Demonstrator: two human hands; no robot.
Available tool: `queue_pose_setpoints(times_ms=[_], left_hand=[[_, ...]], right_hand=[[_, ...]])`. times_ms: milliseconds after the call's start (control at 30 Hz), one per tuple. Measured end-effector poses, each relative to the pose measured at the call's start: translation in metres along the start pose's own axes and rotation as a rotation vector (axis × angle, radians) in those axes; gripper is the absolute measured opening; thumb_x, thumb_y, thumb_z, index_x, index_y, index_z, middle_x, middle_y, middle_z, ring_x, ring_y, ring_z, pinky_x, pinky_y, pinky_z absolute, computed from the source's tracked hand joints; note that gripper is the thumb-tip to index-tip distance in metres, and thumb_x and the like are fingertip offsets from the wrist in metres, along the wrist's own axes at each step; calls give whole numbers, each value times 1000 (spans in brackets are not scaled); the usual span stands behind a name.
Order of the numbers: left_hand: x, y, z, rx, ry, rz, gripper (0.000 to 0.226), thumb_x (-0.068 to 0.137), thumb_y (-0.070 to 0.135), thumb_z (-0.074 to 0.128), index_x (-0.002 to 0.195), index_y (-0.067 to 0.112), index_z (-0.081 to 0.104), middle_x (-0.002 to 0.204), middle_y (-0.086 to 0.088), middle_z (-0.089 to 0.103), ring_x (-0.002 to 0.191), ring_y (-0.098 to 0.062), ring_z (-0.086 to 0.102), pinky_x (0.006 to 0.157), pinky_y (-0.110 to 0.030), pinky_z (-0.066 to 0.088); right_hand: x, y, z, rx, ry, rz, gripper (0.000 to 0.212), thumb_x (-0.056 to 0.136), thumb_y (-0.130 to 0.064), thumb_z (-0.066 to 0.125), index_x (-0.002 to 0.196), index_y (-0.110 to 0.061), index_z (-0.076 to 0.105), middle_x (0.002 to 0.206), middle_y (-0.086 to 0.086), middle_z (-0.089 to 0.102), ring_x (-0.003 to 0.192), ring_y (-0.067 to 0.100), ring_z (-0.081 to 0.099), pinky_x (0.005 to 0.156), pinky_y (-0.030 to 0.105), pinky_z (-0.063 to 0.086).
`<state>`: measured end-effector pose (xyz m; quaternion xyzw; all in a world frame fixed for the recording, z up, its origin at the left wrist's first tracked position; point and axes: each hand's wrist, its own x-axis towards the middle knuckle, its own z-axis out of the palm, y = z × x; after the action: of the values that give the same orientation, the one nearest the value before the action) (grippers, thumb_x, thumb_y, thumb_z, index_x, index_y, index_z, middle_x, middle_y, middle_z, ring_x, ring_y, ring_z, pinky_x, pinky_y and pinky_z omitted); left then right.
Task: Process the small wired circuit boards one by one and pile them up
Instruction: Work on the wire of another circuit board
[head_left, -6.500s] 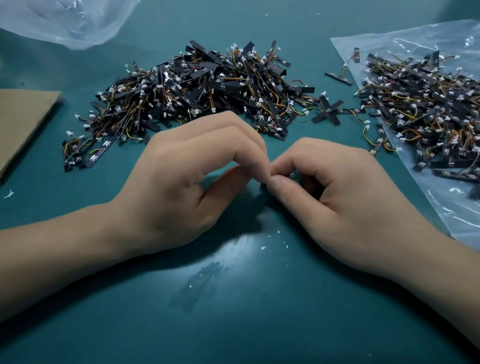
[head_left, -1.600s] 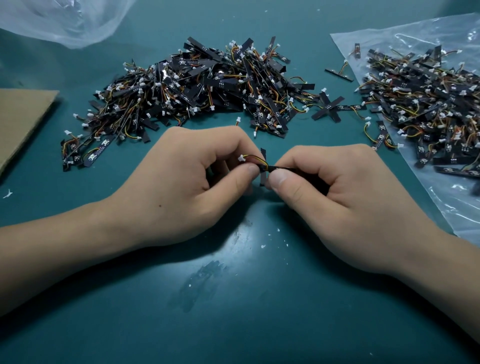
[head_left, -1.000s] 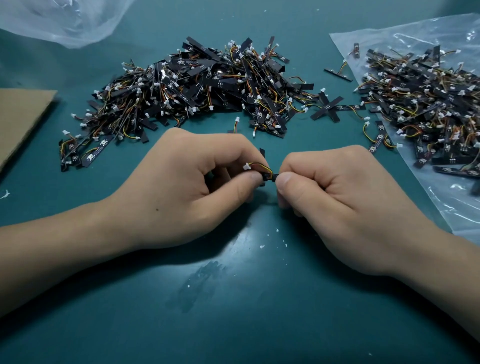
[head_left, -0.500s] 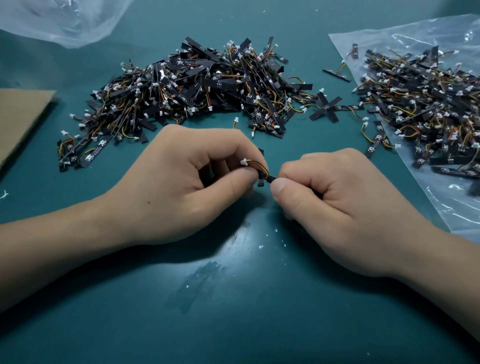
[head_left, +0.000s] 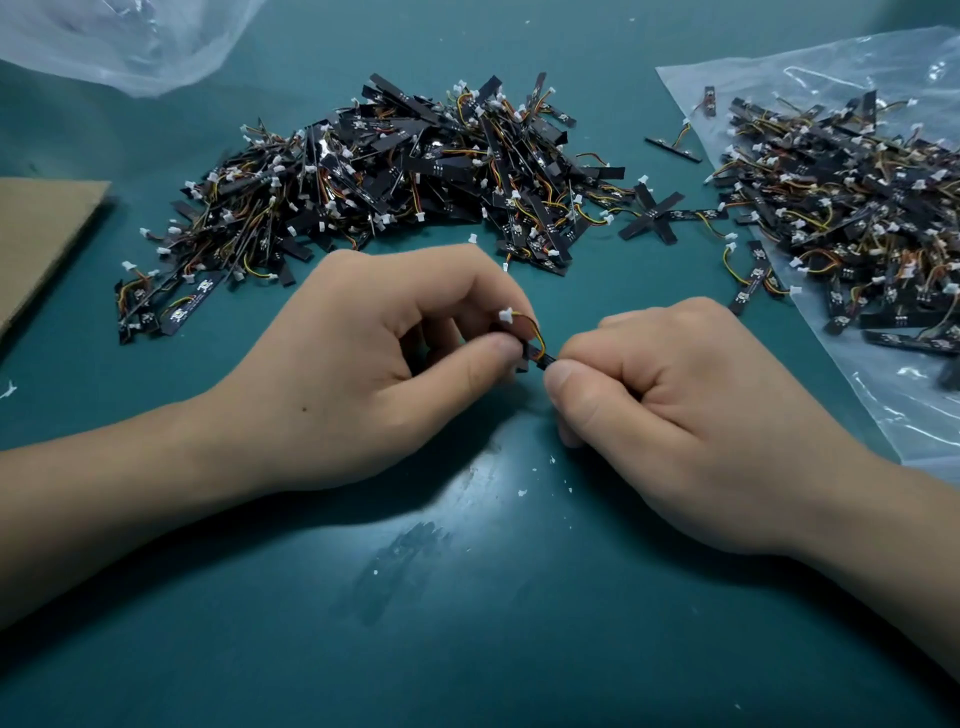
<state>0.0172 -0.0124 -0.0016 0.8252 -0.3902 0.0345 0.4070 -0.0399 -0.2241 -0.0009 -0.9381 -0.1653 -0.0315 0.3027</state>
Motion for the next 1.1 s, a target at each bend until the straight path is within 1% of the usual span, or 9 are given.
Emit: queue_pose_setpoints(times_ms=[100,200,300,467,600,700,833,1000,1100], left_hand=[[1,-2,0,-3,47,-34,18,96,19,63,114,21,66,96,12,72,84,-19,67,72,-33,50],[3,-7,-1,113,102,-81,25,95,24,59,119,28,62,114,18,65,111,-11,58,95,-26,42],[4,-10,0,176,81,-166,27,93,38,54,120,37,61,130,24,57,131,-7,47,115,-43,31],[3,-8,5,496,-112,-186,47,90,58,42,132,45,56,150,23,45,145,-9,29,111,-40,16],[4,-8,5,525,-126,-179,50,91,60,39,136,45,55,149,24,46,141,-11,35,110,-37,17],[3,-9,5,467,-85,-136,36,92,56,46,120,43,64,138,27,54,133,-8,42,105,-36,22],[3,-10,5,366,-2,-142,7,90,46,61,90,40,64,124,28,60,125,-4,47,100,-32,20],[3,-6,3,289,67,-89,1,93,37,62,94,37,62,117,24,63,118,-5,53,99,-35,27],[3,-5,2,249,82,-22,4,94,30,63,98,32,63,96,20,65,97,1,57,97,-22,33]], right_hand=[[-1,0,1,28,13,12,47,97,-41,43,67,-7,56,56,9,52,55,24,51,56,44,43],[0,1,2,64,39,5,47,96,-38,47,62,-5,47,54,10,43,51,24,42,51,42,38],[-1,4,2,207,147,5,45,100,-35,48,64,-9,53,56,9,45,50,16,41,50,33,34],[6,11,-4,718,398,166,32,106,-29,41,101,-16,70,70,2,70,44,17,45,44,29,34],[3,7,0,389,187,125,32,100,-34,50,86,-22,76,59,-2,66,48,6,52,51,19,41],[-1,3,5,21,37,64,30,97,-48,51,86,-29,71,62,-8,62,60,12,55,60,36,48],[-1,0,3,56,50,46,30,95,-51,54,80,-30,69,62,-10,60,61,15,56,57,35,43],[-1,-3,3,171,104,65,29,84,-55,68,88,-32,51,68,-15,62,60,11,56,55,29,38],[-1,-4,4,70,54,34,25,87,-56,64,94,-35,54,70,-13,63,62,11,57,57,36,45]])
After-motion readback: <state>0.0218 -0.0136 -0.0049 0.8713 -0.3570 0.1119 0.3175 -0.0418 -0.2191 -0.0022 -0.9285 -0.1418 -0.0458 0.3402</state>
